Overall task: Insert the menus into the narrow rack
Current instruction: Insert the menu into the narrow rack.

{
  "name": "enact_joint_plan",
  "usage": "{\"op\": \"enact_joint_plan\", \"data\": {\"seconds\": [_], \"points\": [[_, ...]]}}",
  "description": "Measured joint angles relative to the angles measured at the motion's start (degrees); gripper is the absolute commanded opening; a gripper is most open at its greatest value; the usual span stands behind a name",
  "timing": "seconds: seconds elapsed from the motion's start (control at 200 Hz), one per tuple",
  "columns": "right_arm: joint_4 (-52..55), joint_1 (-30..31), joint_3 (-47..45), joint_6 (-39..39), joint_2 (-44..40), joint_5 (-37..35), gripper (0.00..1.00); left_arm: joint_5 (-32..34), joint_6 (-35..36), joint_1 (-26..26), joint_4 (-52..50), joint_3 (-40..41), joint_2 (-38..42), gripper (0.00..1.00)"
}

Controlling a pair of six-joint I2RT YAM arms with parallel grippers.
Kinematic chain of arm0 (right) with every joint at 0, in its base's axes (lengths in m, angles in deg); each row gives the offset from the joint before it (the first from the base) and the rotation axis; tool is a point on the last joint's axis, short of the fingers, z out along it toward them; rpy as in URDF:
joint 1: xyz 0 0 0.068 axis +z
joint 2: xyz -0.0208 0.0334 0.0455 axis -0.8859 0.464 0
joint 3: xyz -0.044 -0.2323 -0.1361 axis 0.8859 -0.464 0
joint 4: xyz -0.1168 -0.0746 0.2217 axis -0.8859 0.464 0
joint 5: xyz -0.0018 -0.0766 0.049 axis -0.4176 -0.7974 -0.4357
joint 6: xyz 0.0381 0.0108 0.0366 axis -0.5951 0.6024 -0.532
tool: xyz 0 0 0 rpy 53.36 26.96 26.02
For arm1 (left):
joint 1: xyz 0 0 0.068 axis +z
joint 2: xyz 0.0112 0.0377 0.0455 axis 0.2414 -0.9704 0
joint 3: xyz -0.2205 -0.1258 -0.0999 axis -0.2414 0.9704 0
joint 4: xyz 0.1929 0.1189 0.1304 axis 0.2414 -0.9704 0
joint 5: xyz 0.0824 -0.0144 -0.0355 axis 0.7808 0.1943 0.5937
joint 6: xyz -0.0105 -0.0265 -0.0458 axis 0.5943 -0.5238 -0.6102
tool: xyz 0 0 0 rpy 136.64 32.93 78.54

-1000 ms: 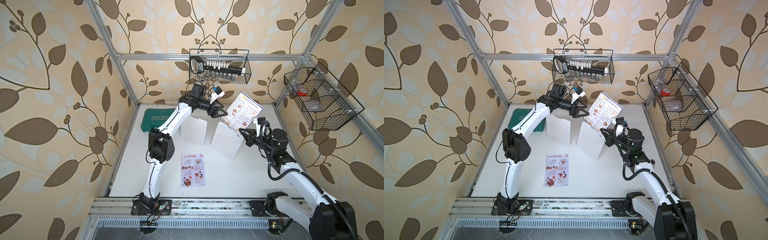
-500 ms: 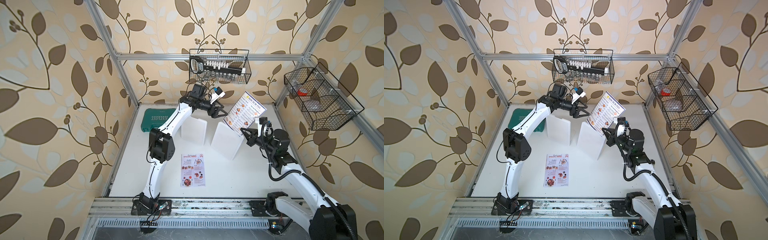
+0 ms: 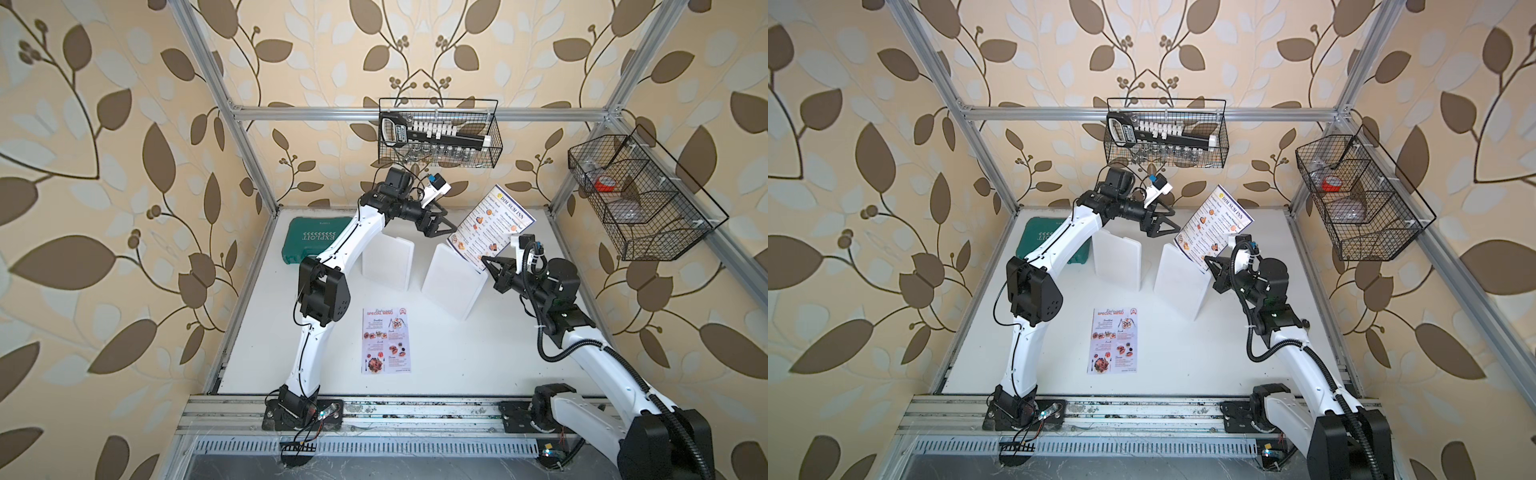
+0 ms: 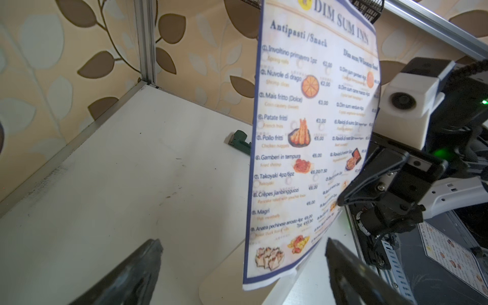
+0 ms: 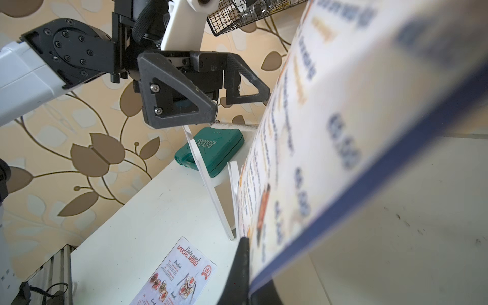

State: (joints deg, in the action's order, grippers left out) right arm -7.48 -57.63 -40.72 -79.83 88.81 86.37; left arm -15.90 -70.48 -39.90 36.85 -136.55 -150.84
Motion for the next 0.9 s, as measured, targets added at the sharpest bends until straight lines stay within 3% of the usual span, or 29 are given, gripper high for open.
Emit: {"op": "enact_joint_plan", "data": {"seconds": [0.175,0.905], "points": [[-0.02,0.0,-0.04,0.0,0.0,0.2,0.0,0.63,-0.07,0.02,-0.5,-3.17,-2.34,0.99],[-0.09,0.0,-0.48,0.0,0.0,0.66,0.0,0.48,4.74,-2.64,-6.95,-2.25,-3.52,0.98]]}}
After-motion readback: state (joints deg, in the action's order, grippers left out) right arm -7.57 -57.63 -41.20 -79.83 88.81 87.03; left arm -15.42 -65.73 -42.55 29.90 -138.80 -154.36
